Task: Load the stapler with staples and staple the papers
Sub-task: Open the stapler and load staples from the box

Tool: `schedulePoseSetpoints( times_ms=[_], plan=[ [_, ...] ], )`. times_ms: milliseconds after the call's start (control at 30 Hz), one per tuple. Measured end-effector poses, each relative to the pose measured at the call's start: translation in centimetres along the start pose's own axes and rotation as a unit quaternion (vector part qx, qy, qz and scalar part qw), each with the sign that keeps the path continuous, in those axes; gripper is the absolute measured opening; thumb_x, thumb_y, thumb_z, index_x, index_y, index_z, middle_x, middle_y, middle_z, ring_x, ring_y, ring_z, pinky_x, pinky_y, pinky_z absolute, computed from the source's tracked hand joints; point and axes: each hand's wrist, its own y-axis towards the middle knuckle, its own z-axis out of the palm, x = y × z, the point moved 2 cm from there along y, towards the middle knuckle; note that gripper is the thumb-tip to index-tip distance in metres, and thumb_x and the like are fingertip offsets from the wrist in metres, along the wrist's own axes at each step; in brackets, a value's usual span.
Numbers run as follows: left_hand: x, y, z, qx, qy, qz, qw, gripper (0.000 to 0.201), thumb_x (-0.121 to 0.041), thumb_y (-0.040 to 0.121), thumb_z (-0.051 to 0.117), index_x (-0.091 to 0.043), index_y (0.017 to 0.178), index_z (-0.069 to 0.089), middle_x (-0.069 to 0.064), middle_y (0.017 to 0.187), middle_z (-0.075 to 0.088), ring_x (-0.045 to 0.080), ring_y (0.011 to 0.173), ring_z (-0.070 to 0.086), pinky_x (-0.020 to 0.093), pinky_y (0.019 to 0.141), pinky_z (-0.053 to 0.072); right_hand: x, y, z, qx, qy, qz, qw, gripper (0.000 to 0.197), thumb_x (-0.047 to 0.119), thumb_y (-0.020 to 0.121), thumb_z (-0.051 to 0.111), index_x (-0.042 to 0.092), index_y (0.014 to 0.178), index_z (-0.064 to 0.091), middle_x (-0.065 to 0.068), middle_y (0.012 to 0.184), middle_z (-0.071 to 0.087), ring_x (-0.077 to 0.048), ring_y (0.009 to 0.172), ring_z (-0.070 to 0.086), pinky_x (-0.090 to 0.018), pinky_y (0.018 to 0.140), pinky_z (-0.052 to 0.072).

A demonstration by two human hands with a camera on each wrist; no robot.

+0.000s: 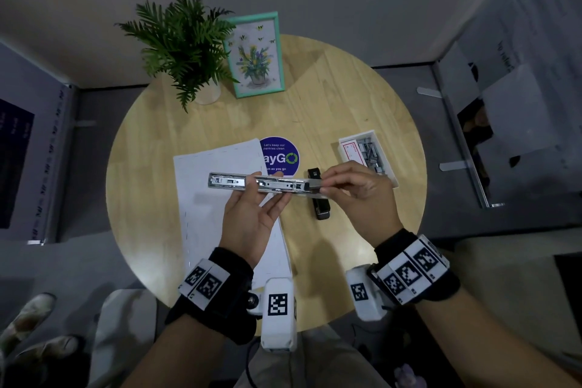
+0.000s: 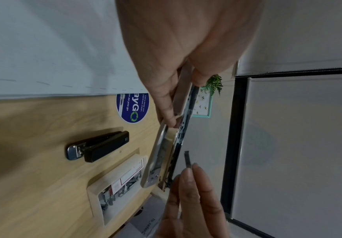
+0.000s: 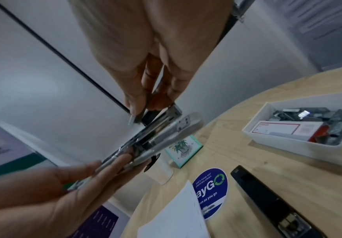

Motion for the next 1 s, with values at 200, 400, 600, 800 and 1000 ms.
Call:
schedulePoseSetpoints(
  times_ms=[200,400,600,800,1000],
  plan=[
    [0.0,-0.1,-0.2,-0.016,-0.01,-0.007,1.0,0.027,-0.025,0.101,0.04,-0.005,0.115,0.05,0.029,0.134,0.053,0.038,0.114,0.06,0.042,0.093,0.053,0.1,-0.8,0.5,-0.002,-0.066,-0.056,0.996,0.017,-0.007,0.077,0.072,0.005,0.088,0.076,-0.003,0.092,0.069,-0.017,0.082,0.065,-0.017,0.071,0.051],
    [-0.1,-0.4,-0.4,-0.032,-0.017,0.0,0.999,0.037,-0.025,0.101,0.04,0.0,0.127,0.048,0.03,0.136,0.05,0.035,0.111,0.061,0.041,0.091,0.054,0.0,-1.2,0.9,-0.006,-0.067,-0.073,0.995,0.019,-0.01,0.078,0.07,0.004,0.089,0.076,-0.004,0.092,0.069,-0.018,0.08,0.065,-0.019,0.062,0.054],
    [0.0,-0.6,-0.2,-0.053,-0.014,0.0,0.998,0.041,-0.025,0.101,0.041,0.004,0.13,0.046,0.03,0.137,0.049,0.037,0.113,0.06,0.042,0.091,0.054,0.0,-1.1,0.9,-0.022,-0.076,-0.079,0.994,0.015,-0.009,0.078,0.071,0.003,0.086,0.076,-0.006,0.092,0.069,-0.024,0.076,0.064,-0.025,0.064,0.055],
    [0.0,-0.7,-0.1,-0.056,-0.011,0.001,0.998,0.042,-0.025,0.101,0.041,0.004,0.132,0.045,0.029,0.133,0.052,0.035,0.108,0.062,0.042,0.09,0.055,-0.6,-1.2,1.1,-0.007,-0.094,-0.11,0.99,0.017,-0.013,0.078,0.068,-0.001,0.088,0.075,-0.007,0.092,0.068,-0.006,0.085,0.064,-0.011,0.068,0.048],
    [0.2,-0.7,0.0,-0.041,0.003,0.006,0.999,0.036,-0.024,0.101,0.042,-0.001,0.127,0.05,0.02,0.119,0.06,0.031,0.106,0.063,0.04,0.09,0.055,-1.5,-1.3,0.9,0.008,-0.204,-0.175,0.963,0.019,-0.008,0.081,0.066,0.003,0.092,0.076,-0.008,0.096,0.072,-0.023,0.091,0.067,-0.034,0.082,0.054]
  ],
)
